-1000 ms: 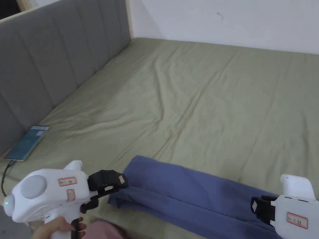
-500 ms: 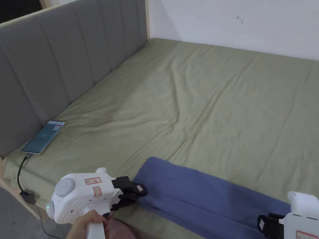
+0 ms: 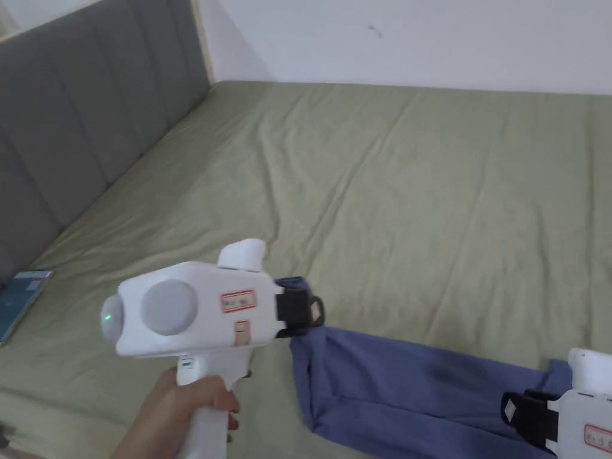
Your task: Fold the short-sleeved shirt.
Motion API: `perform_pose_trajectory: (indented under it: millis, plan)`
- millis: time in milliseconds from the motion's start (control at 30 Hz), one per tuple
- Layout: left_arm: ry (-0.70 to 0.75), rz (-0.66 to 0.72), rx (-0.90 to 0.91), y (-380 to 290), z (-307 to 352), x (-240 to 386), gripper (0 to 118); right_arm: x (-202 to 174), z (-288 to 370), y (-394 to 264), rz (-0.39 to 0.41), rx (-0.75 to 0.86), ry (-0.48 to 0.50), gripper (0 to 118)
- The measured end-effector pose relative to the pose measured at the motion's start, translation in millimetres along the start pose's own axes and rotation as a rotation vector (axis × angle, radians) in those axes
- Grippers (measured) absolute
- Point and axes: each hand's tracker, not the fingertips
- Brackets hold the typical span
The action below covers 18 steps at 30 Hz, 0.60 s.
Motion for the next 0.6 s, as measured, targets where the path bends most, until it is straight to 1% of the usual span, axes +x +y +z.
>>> perform_pose_trajectory:
  millis: [100, 200, 267, 300, 333, 367, 400, 433, 500, 533, 600]
  plan:
    - [-0.044, -0.248, -0.075, -1.9, -40.3, 69.6, 10, 22.0, 15.1, 0.3, -0.075, 0.035, -0.021, 0]
    - [-0.112, -0.407, -0.158, -30.0, -82.3, 127.8, 10, 43.0, 26.6, -5.6, -0.113, 0.040, -0.050, 0]
    - [-0.153, -0.504, -0.195, -56.9, -113.8, 157.1, 12, 60.1, 35.1, -10.1, -0.137, 0.046, -0.092, 0]
    - [-0.183, -0.541, -0.211, -71.7, -129.7, 162.3, 22, 67.4, 38.8, -14.4, -0.156, 0.048, -0.107, 0]
    - [-0.195, -0.546, -0.240, -85.0, -144.0, 167.7, 38, 74.4, 41.9, -18.7, -0.186, 0.050, -0.118, 0]
    - [-0.172, -0.568, -0.309, -96.8, -156.9, 173.2, 62, 82.3, 45.7, -21.2, -0.221, 0.047, -0.125, 0]
    - [-0.134, -0.559, -0.380, -106.4, -164.9, 173.6, 86, 88.8, 49.2, -25.3, -0.239, 0.048, -0.128, 0]
    - [-0.126, -0.547, -0.423, -112.9, -169.8, 169.9, 94, 93.9, 52.3, -28.5, -0.248, 0.050, -0.131, 0]
    - [-0.131, -0.535, -0.511, -118.2, -167.3, 161.6, 95, 103.8, 57.3, -30.8, -0.259, 0.052, -0.158, 0]
    - [-0.141, -0.526, -0.465, -112.1, -161.8, 158.5, 95, 106.2, 58.8, -31.7, -0.261, 0.053, -0.168, 0]
    - [-0.139, -0.452, -0.393, -96.4, -146.2, 144.3, 95, 110.4, 59.0, -31.7, -0.274, 0.056, -0.176, 0]
